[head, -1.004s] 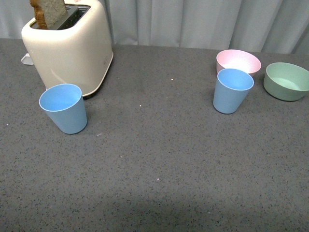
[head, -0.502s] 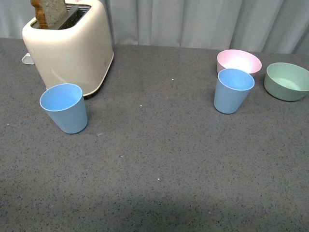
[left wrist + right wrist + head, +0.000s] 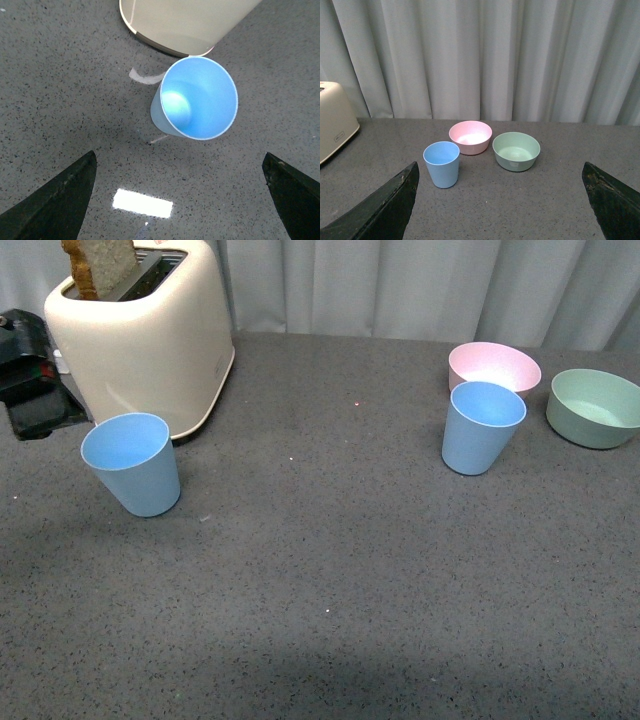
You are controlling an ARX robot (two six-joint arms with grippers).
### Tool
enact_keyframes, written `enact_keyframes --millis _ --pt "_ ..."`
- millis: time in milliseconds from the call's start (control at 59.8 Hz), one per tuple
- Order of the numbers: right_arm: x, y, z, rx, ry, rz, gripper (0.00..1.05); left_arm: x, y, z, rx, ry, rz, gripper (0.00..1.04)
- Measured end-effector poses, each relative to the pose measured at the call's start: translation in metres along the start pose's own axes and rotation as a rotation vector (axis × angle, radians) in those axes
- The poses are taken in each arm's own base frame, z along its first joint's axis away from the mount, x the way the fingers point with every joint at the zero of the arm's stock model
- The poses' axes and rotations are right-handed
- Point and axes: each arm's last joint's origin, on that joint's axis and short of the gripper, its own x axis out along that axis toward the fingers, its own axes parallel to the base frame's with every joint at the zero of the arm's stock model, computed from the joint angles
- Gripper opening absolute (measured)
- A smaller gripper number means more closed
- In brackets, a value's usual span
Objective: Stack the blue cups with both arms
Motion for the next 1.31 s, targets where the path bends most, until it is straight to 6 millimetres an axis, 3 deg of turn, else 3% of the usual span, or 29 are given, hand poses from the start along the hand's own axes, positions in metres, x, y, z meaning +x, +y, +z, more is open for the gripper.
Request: enact_keyframes --millis 285,519,703,1121,1305 --pt "0.0 0.0 0.0 0.0 0.0 0.0 0.95 0.051 -0.001 0.018 -0.056 0.147 0.076 0.98" --pt "0.0 0.0 0.0 0.0 0.0 0.0 0.95 0.077 -0.004 0.024 -0.082 0.208 0.105 0.98" --pt "0.0 0.0 0.0 0.0 0.0 0.0 0.95 0.088 -0.008 0.025 -0.083 0.237 0.101 0.7" --pt "0.0 0.0 0.0 0.0 0.0 0.0 0.95 0.09 -0.018 0.024 -0.016 0.301 0.13 0.06" --pt "0.0 0.0 0.0 0.0 0.0 0.0 0.95 0.088 -0.032 0.023 0.006 0.318 0.113 0.04"
